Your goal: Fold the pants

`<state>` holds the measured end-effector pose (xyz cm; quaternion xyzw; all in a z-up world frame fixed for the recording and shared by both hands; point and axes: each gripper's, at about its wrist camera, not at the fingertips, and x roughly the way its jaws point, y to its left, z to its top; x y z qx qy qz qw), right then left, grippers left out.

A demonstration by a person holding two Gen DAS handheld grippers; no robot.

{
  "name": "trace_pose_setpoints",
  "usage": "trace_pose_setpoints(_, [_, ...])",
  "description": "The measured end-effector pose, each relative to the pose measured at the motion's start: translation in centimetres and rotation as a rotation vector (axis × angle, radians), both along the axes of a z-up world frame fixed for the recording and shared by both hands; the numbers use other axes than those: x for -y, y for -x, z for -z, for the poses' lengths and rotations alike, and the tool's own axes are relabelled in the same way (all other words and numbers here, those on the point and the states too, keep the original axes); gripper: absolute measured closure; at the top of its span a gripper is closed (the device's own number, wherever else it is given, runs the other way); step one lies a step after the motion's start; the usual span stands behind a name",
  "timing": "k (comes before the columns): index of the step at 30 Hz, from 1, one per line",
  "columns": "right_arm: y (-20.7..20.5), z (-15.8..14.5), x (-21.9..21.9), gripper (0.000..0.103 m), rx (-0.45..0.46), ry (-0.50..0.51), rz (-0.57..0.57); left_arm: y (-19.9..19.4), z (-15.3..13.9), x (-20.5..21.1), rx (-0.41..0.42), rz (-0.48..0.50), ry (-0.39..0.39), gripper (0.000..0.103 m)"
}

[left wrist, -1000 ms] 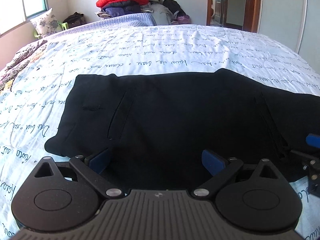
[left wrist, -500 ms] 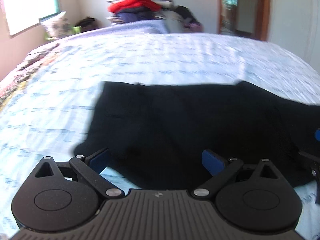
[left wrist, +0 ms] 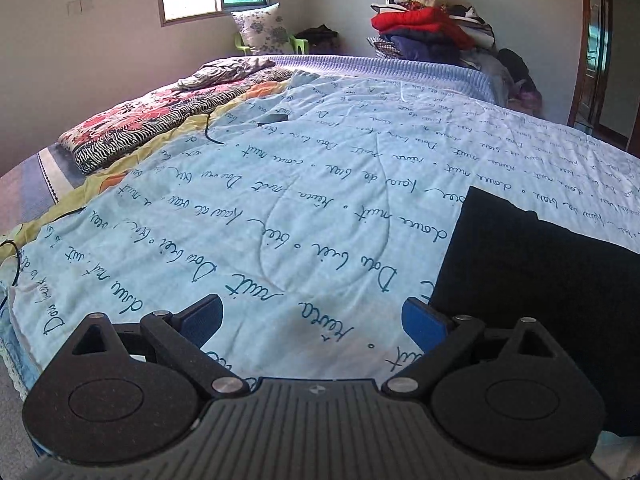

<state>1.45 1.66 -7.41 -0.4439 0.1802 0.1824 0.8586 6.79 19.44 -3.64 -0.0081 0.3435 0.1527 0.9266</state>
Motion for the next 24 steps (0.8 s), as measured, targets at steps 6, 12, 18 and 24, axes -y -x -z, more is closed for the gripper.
trace_pose_setpoints(6, [-1.5, 1.7, -3.2, 0.034, 0.015, 0.129, -0.052, -0.9, 0.7, -2.5, -0.034, -0.022, 0.151, 0.005])
trace_pose_setpoints(12, [-2.6, 2.8, -4.7, 0.038, 0.095, 0.233, -0.004, -1.3, 0.7, -4.6, -0.042, -0.032, 0.290, 0.006])
trace_pose_setpoints(18, [-2.7, 3.4, -5.4, 0.076, 0.051, 0.267, -0.041, -1.6, 1.2, -6.1, -0.051, -0.019, 0.490, 0.005])
trace_pose_setpoints(24, [-2.4, 2.7, -4.9, 0.093, 0.030, 0.209, -0.063, -2.3, 1.4, -6.3, -0.071, 0.018, 0.596, 0.005])
